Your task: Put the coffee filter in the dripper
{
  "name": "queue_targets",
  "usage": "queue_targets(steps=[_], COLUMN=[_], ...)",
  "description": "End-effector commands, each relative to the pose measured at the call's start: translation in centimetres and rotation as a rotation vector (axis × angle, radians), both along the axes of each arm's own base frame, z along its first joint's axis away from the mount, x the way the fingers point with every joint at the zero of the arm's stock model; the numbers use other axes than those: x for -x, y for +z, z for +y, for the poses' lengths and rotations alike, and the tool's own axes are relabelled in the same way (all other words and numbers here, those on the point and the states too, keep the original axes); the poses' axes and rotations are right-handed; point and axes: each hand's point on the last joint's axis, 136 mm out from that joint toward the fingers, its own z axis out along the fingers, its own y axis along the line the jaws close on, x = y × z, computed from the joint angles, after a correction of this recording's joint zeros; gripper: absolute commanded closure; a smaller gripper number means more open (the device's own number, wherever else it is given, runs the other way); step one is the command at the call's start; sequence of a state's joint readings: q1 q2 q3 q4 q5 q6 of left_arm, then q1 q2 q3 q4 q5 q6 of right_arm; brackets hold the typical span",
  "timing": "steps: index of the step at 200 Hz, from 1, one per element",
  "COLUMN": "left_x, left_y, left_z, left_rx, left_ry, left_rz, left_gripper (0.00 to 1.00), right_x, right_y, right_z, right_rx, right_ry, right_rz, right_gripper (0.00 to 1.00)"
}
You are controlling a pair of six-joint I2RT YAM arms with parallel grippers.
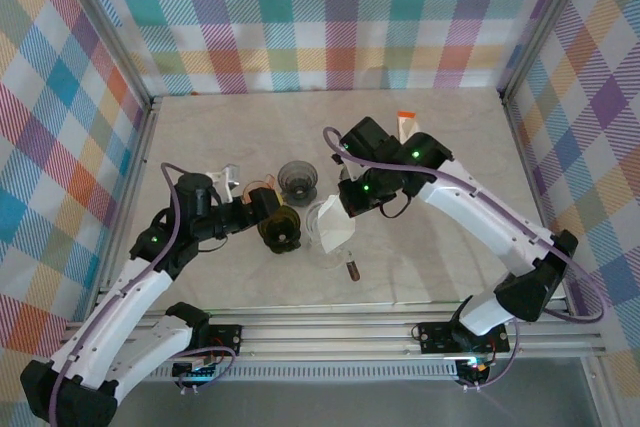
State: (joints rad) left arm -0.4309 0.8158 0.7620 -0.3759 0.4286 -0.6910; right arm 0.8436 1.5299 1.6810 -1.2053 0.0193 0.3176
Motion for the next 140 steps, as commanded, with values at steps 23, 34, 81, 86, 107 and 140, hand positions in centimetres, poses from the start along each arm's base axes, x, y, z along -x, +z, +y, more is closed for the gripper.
queue_targets(steps=[23,34,81,86,107,140], left_x=[0.7,0.9,0.8,0.8,0.8,1.1], left_y=[2.7,3.0,3.5,3.4,3.2,2.7], left_z=[-3.6,-4.1,-4.7,-4.7,-4.9,-5.7], left_rx=[-0.015,-0.008,-0.04,-0.046,-0.051,-0.051], left_ry=[-0.114,-0.133,-0.141,-0.14,-0.154,-0.184], left_rz=[-0.124,-0.135,-0.154,-0.15,-0.142,-0.143], left_gripper=[0.15,0.16,0.14,0.14,0.14,0.14], right_x=[-1.0,-1.0,-0.7,-0.6,-0.4,-0.4], right_y=[-0.2,-0.1,1.1,1.3,1.7,0.7], right_z=[-0.1,-0.2,-1.1,-1.2,-1.5,-0.9], right_rx=[0.081,0.092,0.165,0.169,0.195,0.21], right_ry=[-0.025,-0.026,-0.014,-0.01,0.002,0.01], right_rz=[-0.034,-0.045,-0.073,-0.075,-0.074,-0.047], right_gripper=[1.0,1.0,1.0,1.0,1.0,1.0])
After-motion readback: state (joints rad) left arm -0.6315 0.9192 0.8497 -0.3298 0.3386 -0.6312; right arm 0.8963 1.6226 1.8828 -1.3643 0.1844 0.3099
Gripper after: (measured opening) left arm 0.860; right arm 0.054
